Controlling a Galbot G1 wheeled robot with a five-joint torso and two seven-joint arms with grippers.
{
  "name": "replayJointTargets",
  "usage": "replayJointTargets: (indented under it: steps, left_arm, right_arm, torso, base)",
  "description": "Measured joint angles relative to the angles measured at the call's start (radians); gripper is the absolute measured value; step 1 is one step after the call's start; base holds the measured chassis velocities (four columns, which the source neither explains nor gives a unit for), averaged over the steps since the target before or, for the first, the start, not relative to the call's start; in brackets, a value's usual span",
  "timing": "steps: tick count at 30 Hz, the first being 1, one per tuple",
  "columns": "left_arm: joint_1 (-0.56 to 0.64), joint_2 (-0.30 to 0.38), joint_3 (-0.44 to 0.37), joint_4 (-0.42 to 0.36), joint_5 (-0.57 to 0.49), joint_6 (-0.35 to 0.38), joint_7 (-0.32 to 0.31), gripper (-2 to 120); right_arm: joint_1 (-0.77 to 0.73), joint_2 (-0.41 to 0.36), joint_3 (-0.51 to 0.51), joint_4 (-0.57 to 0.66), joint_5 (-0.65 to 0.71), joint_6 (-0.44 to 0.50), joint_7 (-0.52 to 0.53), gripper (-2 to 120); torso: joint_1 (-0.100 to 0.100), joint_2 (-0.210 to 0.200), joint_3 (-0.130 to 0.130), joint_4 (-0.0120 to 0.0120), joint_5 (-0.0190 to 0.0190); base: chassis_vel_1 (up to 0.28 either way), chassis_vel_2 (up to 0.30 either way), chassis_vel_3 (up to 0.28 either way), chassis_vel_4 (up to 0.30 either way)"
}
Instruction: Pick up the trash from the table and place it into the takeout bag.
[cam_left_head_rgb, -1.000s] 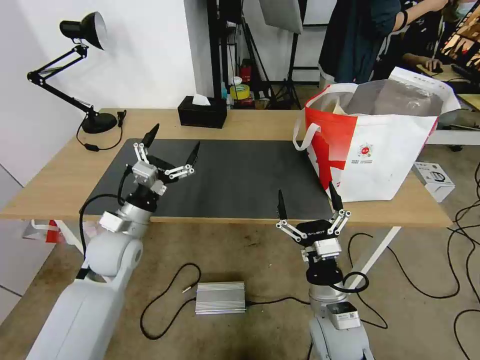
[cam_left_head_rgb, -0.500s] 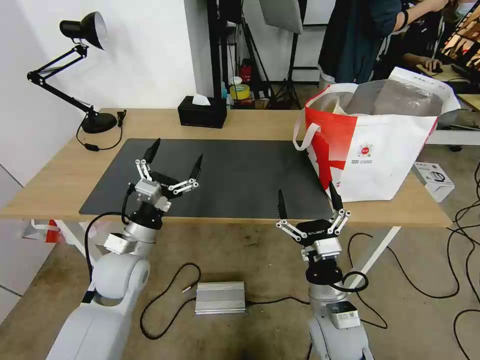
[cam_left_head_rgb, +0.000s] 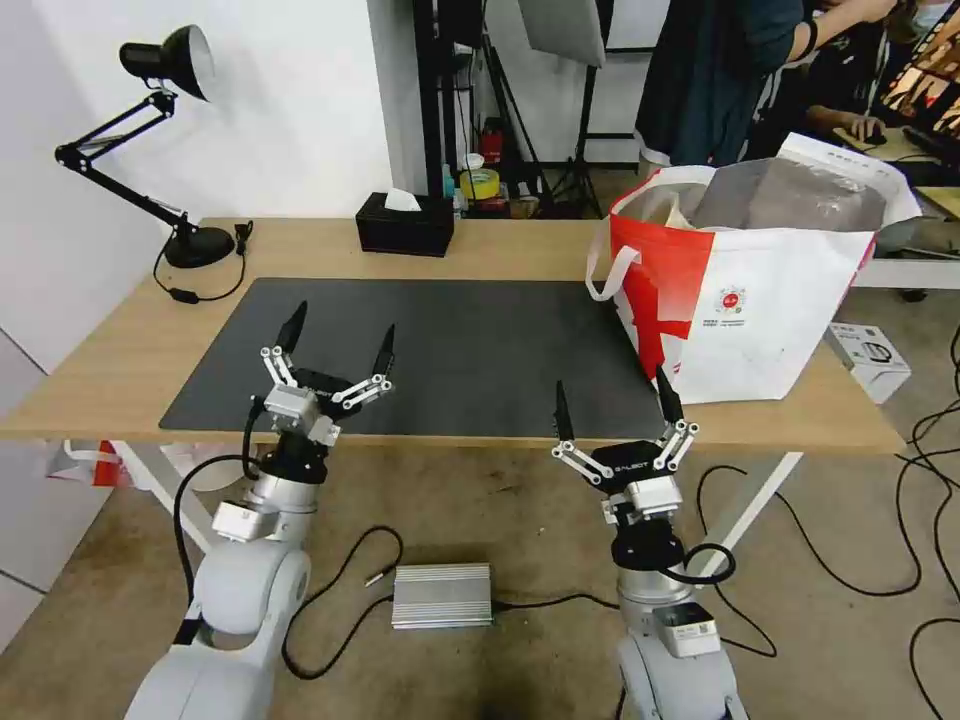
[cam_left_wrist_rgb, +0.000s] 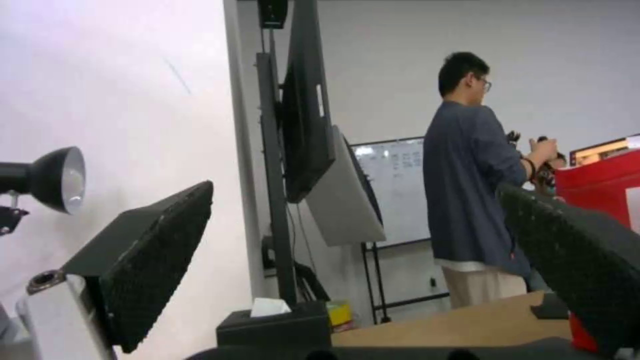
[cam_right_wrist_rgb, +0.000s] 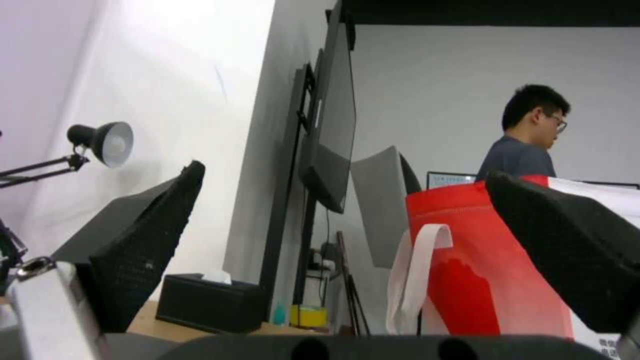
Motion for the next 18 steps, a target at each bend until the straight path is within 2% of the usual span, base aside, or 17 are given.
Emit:
replayJointTargets:
  steps: [4,9,18]
  left_arm:
    - [0.015,-0.013,-0.001,-0.001,0.009,-0.013,0.000,103]
    - [0.036,-0.040,-0.003,-0.002,0.019,-0.029,-0.003,97]
    - [0.090,-0.090,0.000,-0.008,0.040,-0.051,-0.013,100]
  right_arm:
    - [-0.001,-0.006,0.000,0.000,0.002,-0.001,0.001,100]
    - [0.000,-0.014,0.004,0.000,0.005,-0.005,0.001,100]
    - [-0.001,-0.020,0.003,-0.002,0.019,-0.004,-0.001,100]
  torso:
    - [0.000,0.000,0.000,0.0000,-0.0007]
    - [0.000,0.000,0.000,0.0000,-0.0012]
    - [0.000,0.000,0.000,0.0001,-0.0015]
  base:
    - [0.000,0.000,0.000,0.000]
    - [0.000,0.000,0.000,0.000]
    - [0.000,0.000,0.000,0.000]
